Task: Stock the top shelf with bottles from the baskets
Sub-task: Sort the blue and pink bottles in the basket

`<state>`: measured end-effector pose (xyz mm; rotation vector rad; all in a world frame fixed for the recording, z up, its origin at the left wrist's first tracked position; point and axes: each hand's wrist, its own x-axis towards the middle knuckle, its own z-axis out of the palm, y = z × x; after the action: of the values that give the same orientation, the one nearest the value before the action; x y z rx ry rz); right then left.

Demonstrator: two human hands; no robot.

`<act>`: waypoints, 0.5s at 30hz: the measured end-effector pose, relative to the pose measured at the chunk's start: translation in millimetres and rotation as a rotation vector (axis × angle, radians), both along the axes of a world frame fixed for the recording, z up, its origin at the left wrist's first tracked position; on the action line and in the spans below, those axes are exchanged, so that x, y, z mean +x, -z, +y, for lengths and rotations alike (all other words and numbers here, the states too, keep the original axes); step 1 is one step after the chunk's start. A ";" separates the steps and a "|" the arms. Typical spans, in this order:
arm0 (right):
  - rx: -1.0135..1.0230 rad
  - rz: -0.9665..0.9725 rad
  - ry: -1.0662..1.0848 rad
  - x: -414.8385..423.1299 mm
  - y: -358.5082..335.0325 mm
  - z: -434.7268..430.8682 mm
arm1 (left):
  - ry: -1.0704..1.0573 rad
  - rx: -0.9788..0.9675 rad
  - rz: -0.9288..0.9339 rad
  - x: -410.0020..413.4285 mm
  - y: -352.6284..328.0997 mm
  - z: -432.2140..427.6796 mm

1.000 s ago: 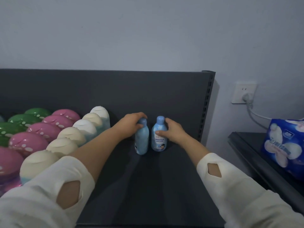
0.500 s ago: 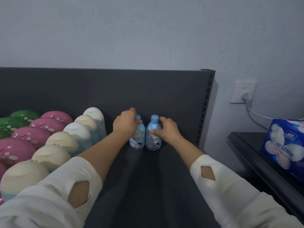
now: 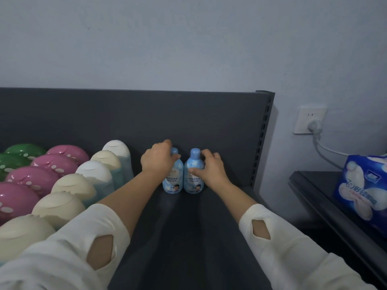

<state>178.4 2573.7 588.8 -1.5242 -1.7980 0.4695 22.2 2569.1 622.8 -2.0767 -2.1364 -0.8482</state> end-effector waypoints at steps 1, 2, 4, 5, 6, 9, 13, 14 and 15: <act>-0.010 0.000 0.000 0.2 -0.8 -0.8 | -0.003 0.000 0.009 -0.2 0.4 -0.3; -0.022 -0.002 -0.003 0.5 -2.0 -1.9 | -0.001 -0.002 0.010 -0.6 0.6 -0.8; -0.037 -0.017 -0.011 0.8 -5.0 -4.6 | 0.014 -0.008 -0.006 -1.4 0.3 -2.9; -0.037 -0.031 -0.010 0.9 -6.7 -6.1 | 0.024 -0.008 -0.012 -1.8 -0.1 -4.8; -0.032 -0.045 0.000 0.9 -8.7 -8.2 | 0.036 -0.002 -0.011 -2.4 -0.6 -7.4; 0.021 -0.105 0.075 0.1 -16.9 -18.1 | 0.075 0.044 0.007 -5.1 -4.4 -16.7; 0.119 -0.216 0.164 -4.6 -23.8 -40.0 | 0.129 0.114 0.077 -9.9 -6.8 -29.3; 0.138 -0.248 0.177 -5.7 -23.8 -46.1 | 0.142 0.125 0.096 -11.1 -5.4 -32.6; 0.154 -0.277 0.189 -6.6 -23.2 -51.6 | 0.151 0.134 0.115 -12.2 -3.1 -35.8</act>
<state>171.8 2522.1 611.9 -1.6935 -1.8229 0.0269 10.0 2533.3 625.9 -2.1819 -1.8332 -0.8376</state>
